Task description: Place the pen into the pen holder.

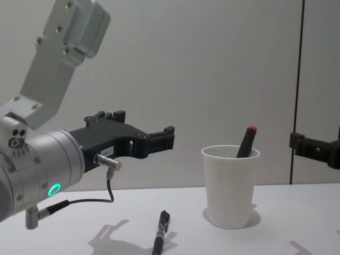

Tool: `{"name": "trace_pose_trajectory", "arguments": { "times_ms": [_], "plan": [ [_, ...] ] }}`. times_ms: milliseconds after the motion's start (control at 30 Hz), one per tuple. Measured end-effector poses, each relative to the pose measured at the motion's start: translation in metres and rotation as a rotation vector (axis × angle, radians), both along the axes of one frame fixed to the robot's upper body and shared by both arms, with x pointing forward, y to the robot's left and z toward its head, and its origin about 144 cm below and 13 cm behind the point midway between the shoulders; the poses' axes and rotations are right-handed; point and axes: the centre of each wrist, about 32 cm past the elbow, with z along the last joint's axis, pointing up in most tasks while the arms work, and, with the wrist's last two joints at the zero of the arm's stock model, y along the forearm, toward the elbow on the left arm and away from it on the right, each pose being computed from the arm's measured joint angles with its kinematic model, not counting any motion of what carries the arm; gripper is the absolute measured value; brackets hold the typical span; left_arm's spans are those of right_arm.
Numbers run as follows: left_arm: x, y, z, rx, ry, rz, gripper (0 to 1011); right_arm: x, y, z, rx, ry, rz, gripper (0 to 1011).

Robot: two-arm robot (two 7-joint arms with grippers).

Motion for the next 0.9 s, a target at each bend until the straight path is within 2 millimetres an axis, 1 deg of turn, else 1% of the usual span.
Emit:
{"name": "trace_pose_trajectory", "arguments": {
  "times_ms": [567, 900],
  "plan": [
    [-0.014, 0.012, 0.003, -0.003, 0.088, -0.08, 1001, 0.0, 0.0, 0.0, 0.0, 0.0, 0.0, 1001],
    [-0.02, 0.011, 0.0, 0.004, 0.155, -0.117, 1001, 0.0, 0.0, 0.0, 0.0, 0.0, 0.0, 1001]
  ]
}}
